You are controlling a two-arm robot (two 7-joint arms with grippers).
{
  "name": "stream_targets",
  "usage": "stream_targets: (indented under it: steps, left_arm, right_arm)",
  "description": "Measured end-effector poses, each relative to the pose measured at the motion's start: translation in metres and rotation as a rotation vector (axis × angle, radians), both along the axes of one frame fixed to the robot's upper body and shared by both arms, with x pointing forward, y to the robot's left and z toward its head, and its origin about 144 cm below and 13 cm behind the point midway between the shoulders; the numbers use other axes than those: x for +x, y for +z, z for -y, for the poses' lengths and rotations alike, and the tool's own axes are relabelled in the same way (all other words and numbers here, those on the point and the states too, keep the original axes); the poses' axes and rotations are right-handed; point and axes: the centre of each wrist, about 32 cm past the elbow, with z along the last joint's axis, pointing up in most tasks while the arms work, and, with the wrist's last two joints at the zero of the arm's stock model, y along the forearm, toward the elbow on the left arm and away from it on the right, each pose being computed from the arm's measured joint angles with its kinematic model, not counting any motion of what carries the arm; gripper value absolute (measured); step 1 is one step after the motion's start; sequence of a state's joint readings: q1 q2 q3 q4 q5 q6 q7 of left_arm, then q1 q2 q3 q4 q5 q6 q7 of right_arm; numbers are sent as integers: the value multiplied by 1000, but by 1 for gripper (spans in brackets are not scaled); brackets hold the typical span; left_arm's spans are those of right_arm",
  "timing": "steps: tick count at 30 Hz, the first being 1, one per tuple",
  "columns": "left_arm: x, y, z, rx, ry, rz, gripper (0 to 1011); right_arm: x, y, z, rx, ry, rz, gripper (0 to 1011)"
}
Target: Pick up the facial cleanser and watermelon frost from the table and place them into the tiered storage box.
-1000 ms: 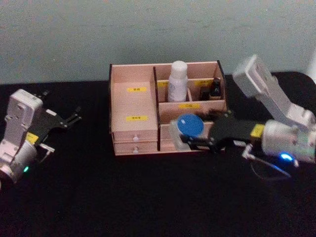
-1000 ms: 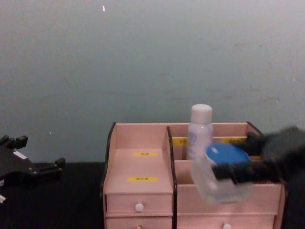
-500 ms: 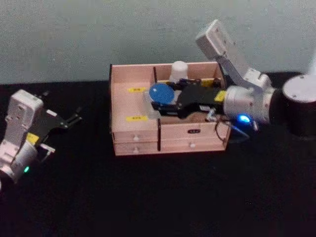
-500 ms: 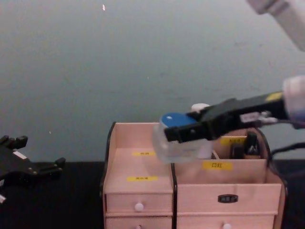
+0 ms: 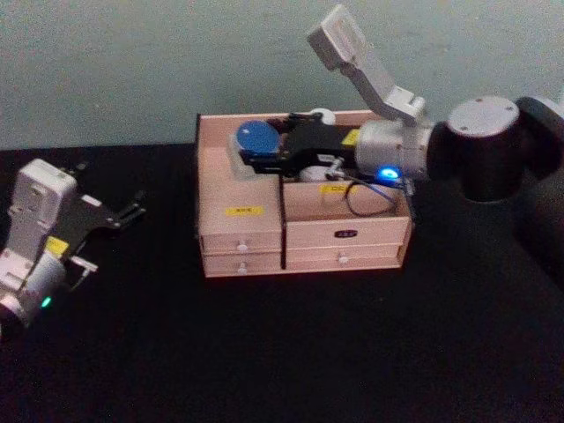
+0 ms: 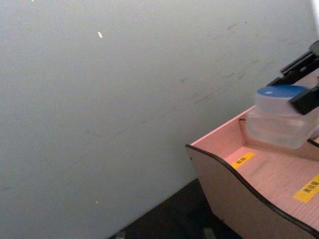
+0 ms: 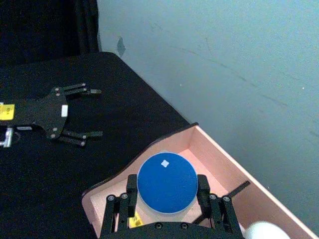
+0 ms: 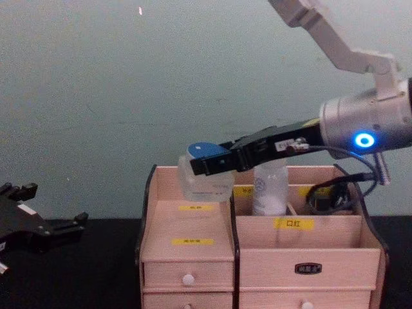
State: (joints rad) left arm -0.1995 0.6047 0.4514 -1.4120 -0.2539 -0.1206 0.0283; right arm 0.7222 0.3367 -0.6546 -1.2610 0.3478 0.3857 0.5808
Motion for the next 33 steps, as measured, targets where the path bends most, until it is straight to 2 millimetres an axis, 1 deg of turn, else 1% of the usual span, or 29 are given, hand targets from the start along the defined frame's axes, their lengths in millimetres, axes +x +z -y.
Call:
stream_targets:
  steps: [4, 10, 20, 33]
  left_arm:
    - [0, 0, 0, 0, 0, 0, 1001]
    - [0, 0, 0, 0, 0, 0, 1001]
    - [0, 0, 0, 0, 0, 0, 1001]
    - [0, 0, 0, 0, 0, 0, 1001]
  right_arm:
    - [9, -2, -7, -4, 5, -10, 723]
    - [16, -4, -16, -35, -4, -45, 723]
    - [19, -11, -20, -67, -17, -82, 723]
    - [21, -12, -24, -91, -13, -93, 725]
